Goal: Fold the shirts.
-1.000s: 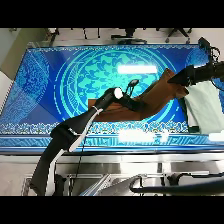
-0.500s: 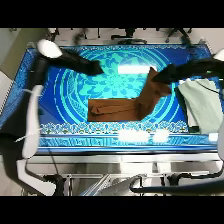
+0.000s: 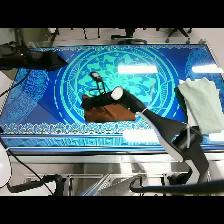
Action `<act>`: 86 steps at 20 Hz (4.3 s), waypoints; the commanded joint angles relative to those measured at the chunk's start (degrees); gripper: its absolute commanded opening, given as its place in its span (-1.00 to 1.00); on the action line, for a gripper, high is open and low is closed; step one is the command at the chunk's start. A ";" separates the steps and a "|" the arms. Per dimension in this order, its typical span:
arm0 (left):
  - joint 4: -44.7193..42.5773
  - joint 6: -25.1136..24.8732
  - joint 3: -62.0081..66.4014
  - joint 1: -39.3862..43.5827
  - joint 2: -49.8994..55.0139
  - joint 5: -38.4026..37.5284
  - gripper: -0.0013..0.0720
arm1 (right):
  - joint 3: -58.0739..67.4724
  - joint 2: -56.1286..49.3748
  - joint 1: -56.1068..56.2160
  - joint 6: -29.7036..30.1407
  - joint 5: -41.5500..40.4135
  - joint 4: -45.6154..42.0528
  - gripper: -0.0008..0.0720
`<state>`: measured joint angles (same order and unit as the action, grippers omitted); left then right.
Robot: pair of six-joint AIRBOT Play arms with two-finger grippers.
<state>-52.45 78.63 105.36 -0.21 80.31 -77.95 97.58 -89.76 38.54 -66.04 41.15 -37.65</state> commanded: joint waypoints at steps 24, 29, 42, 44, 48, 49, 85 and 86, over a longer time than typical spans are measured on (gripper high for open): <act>0.07 -1.25 -1.07 -4.35 -5.11 -3.58 -0.93 | -17.09 0.92 -32.20 -3.06 22.34 -1.86 0.67; 0.02 -1.27 -1.07 -4.35 -5.11 -3.56 -0.93 | -17.05 -0.83 -30.67 0.50 21.59 6.67 0.43; 0.07 -1.27 -1.07 -4.35 -5.11 -6.62 -0.93 | 14.97 11.87 -56.17 -10.82 26.18 15.41 -0.92; 0.07 -1.27 -1.07 -4.35 -5.11 -6.78 -0.93 | 19.21 11.89 -64.48 -14.32 26.12 15.37 -0.92; 0.07 -1.77 -1.07 -4.35 -5.11 -6.95 -0.93 | 19.65 13.42 -78.66 -24.17 30.80 7.82 -0.92; 0.07 -1.97 -1.07 -4.35 -5.11 -6.99 -0.93 | 19.26 14.23 -80.61 -26.91 34.01 3.06 -0.92; 0.07 -3.85 -15.43 2.58 -14.05 -3.02 -0.93 | -14.03 35.80 -61.68 -26.47 44.02 -18.73 -0.92; -0.02 -3.85 -20.70 4.79 -16.24 -1.38 -0.93 | -19.30 38.82 -56.28 -25.99 40.50 -19.98 -0.92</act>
<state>-52.27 74.76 94.63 0.27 68.86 -83.29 87.39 -57.19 -29.26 -96.07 90.72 -54.48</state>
